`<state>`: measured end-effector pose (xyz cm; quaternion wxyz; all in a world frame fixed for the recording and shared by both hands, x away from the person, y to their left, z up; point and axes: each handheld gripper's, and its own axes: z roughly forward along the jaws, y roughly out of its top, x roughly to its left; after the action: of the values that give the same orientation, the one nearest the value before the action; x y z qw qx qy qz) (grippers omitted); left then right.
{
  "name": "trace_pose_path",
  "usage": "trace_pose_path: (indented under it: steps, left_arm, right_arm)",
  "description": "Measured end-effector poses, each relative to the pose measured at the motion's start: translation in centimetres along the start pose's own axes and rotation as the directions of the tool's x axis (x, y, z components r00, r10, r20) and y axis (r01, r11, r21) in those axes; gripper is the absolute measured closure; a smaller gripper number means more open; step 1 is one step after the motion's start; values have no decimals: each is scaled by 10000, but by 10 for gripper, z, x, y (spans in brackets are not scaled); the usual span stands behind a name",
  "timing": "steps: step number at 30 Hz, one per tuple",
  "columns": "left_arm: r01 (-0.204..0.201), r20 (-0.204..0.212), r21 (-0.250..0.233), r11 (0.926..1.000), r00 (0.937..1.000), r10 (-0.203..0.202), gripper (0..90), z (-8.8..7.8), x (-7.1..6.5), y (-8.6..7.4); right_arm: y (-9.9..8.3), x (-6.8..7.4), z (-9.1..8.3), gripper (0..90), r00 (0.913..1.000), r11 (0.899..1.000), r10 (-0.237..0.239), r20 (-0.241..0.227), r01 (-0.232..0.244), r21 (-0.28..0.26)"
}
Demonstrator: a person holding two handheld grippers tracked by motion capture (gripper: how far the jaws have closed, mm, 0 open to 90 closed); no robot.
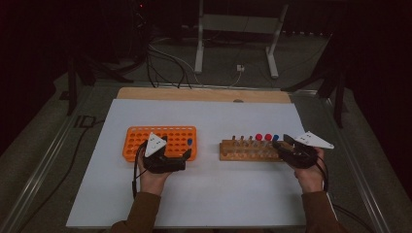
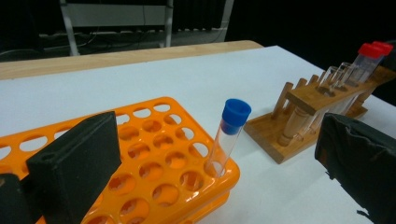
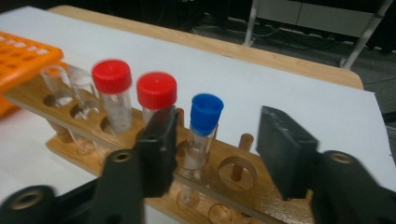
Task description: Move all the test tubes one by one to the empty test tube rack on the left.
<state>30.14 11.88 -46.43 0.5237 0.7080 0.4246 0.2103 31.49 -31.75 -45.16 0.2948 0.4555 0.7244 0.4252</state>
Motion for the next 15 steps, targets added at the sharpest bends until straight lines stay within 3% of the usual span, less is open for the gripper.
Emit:
trace_pose_path:
  steps: [8,15]
  left_arm:
    - [161,-48,-167,9997,9999,-162,11,-2,3,2]
    - [224,-10,-191,9996,9997,-224,11,-2,3,3]
  right_arm:
    - [-4,5,14,668,9998,9999,-134,-123,135,82]
    - [-7,6,19,704,9998,9998,-101,-174,104,187]
